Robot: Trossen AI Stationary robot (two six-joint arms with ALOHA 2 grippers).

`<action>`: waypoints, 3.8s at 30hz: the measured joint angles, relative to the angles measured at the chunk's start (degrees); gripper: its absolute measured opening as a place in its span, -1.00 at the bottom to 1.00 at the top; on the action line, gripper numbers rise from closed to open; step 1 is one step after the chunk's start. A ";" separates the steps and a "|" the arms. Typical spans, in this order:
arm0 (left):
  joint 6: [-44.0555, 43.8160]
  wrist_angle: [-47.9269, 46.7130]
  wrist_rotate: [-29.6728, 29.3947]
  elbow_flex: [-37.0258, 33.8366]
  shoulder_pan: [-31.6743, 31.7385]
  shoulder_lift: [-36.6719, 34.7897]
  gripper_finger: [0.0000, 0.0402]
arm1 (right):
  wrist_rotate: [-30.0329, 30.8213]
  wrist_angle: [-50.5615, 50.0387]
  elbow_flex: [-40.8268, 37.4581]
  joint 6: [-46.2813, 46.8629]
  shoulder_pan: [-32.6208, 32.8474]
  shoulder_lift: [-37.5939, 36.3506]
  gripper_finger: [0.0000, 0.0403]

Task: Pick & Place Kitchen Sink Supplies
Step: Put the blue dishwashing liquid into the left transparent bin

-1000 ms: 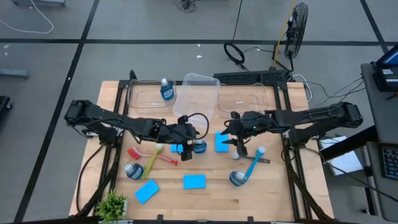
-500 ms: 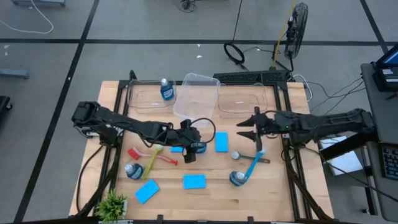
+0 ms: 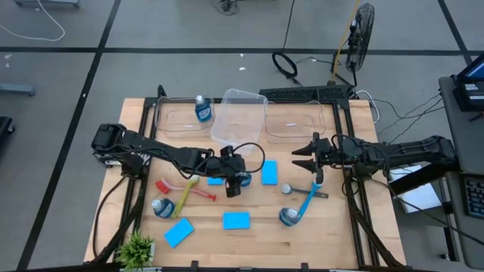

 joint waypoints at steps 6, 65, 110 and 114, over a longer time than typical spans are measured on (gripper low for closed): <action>-0.95 0.04 -0.37 0.00 0.00 0.00 -0.24 | 0.00 -0.02 0.00 0.00 0.00 0.00 -0.23; -5.05 -46.37 -37.11 11.90 27.67 -31.87 -0.29 | 2.84 0.22 0.00 0.87 0.02 0.01 -0.23; 5.17 1.68 -4.39 -21.99 59.14 -31.73 -0.29 | 8.95 0.15 0.00 2.14 -0.11 0.00 -0.23; 5.26 1.35 -3.38 -21.99 59.09 -31.66 -0.29 | 8.94 0.15 0.00 2.46 -0.09 0.00 -0.23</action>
